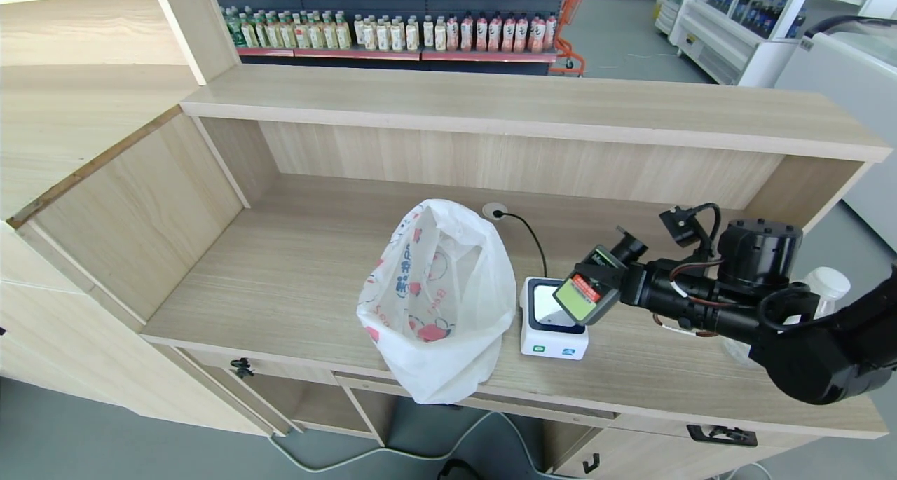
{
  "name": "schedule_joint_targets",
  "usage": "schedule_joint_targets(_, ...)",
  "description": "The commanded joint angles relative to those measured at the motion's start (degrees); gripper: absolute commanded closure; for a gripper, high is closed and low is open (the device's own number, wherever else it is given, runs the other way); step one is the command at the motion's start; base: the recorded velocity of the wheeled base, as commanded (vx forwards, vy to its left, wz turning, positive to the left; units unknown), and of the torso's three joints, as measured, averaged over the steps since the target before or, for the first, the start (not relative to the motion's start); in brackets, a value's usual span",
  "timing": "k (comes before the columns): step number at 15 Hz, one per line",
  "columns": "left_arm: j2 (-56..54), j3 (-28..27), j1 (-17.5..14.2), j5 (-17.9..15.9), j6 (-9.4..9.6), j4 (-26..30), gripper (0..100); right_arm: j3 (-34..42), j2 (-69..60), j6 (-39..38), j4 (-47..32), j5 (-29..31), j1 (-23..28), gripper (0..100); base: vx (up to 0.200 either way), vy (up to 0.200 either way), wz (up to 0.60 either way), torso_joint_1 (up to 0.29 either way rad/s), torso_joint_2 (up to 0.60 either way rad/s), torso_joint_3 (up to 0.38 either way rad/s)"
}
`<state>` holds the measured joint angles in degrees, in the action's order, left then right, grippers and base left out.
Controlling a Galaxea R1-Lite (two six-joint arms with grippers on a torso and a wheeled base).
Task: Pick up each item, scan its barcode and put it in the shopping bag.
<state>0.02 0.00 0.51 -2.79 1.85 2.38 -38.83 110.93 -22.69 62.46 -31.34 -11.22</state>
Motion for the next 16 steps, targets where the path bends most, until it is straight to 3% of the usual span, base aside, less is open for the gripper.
schedule_joint_targets(1, 0.1, 0.0, 0.0, 0.0, -0.01, 0.0, 0, 0.0, 1.7, 0.0, 0.5, -0.1, 0.0, 100, 0.000, 0.000, 0.00, 0.000, 0.00, 0.000)
schedule_joint_targets(16, 0.1, 0.0, 0.0, 0.0, -0.01, 0.0, 0, -2.0, 9.7, 0.0, 10.2, -0.4, -4.3, 100, 0.000, 0.000, 0.00, 0.000, 0.00, 0.000)
